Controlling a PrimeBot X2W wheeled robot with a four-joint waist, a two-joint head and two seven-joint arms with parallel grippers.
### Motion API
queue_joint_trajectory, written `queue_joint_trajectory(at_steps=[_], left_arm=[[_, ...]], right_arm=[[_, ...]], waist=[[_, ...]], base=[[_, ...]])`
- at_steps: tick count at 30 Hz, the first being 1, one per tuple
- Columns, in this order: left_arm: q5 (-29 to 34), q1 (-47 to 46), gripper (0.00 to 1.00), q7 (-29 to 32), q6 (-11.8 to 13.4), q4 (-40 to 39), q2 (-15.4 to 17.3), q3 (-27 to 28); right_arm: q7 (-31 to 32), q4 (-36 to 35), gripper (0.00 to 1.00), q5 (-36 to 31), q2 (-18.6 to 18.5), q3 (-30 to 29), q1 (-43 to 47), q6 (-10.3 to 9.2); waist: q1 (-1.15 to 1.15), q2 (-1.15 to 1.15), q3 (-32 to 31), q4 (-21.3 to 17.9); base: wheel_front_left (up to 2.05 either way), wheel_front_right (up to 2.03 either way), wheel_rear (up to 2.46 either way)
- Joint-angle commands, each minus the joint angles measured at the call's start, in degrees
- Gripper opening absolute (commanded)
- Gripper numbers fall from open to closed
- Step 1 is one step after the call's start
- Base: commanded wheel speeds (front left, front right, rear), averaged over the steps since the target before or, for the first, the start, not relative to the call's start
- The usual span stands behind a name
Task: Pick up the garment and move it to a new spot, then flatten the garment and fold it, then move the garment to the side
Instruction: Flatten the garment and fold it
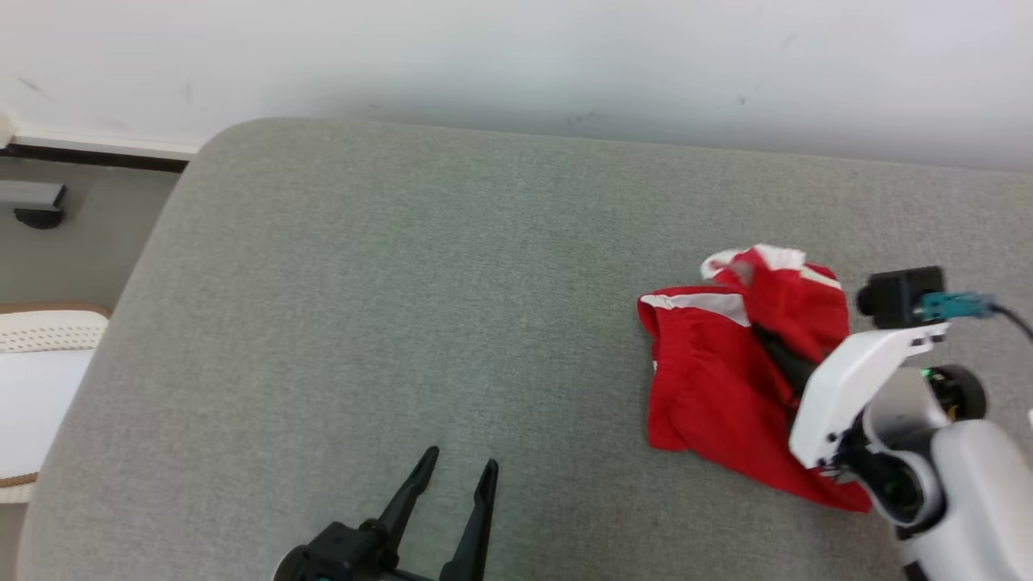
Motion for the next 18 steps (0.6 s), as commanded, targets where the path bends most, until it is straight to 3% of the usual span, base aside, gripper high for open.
queue_joint_trajectory(at_steps=[1, 6, 10, 11, 12, 13, 14, 18], left_arm=[[0.5, 0.7, 1.0, 0.0, -0.1, 0.2, 0.0, 0.2], [0.1, 1.2, 1.0, 0.0, -0.2, 0.5, -0.2, 0.3], [0.0, 1.8, 1.0, 0.0, -0.1, 0.7, -0.3, 0.7], [0.0, 2.0, 1.0, 0.0, -0.1, 0.7, -0.3, 0.7], [0.0, 2.1, 1.0, 0.0, -0.1, 0.8, -0.3, 0.8], [0.0, 2.1, 1.0, 0.0, -0.2, 0.9, -0.3, 0.9], [0.1, 2.1, 1.0, 0.0, -0.2, 1.0, -0.3, 0.9], [0.3, 2.4, 1.0, 0.0, -0.4, 1.4, -0.3, 1.1]], right_arm=[[-0.1, 0.4, 0.0, -0.7, 0.4, -0.1, 0.0, -0.02], [-1.4, 4.4, 0.0, -6.0, 5.0, -1.1, 0.0, -0.01], [-3.1, 7.5, 0.04, -8.7, 6.4, -2.6, -0.6, -0.01], [-3.7, 8.3, 0.15, -9.2, 6.7, -2.7, -0.9, -0.02], [-4.5, 8.6, 0.2, -9.0, 6.8, -2.7, -1.1, -0.02], [-5.3, 8.8, 0.74, -8.2, 6.9, -2.5, -1.4, -0.02], [-6.1, 9.2, 1.0, -6.7, 7.0, -2.2, -1.4, -0.01], [-10.7, 9.5, 1.0, 1.4, 7.0, 2.3, -1.4, -0.01]], waist=[[0.01, 0.0, -0.3, 0.5], [0.01, 0.0, -0.7, 1.5], [0.01, 0.0, -0.9, 1.7], [0.01, 0.0, -1.0, 1.7], [0.01, 0.0, -1.0, 1.7], [0.01, 0.0, -1.1, 1.6], [0.01, 0.0, -1.2, 1.5], [0.01, 0.0, -1.9, 0.9]], base=[[0.0, 0.0, 0.0], [0.0, 0.0, 0.0], [0.0, 0.0, 0.0], [0.0, 0.0, 0.0], [0.0, 0.0, 0.0], [0.0, 0.0, 0.0], [0.0, 0.0, 0.0], [0.0, 0.0, 0.0]])
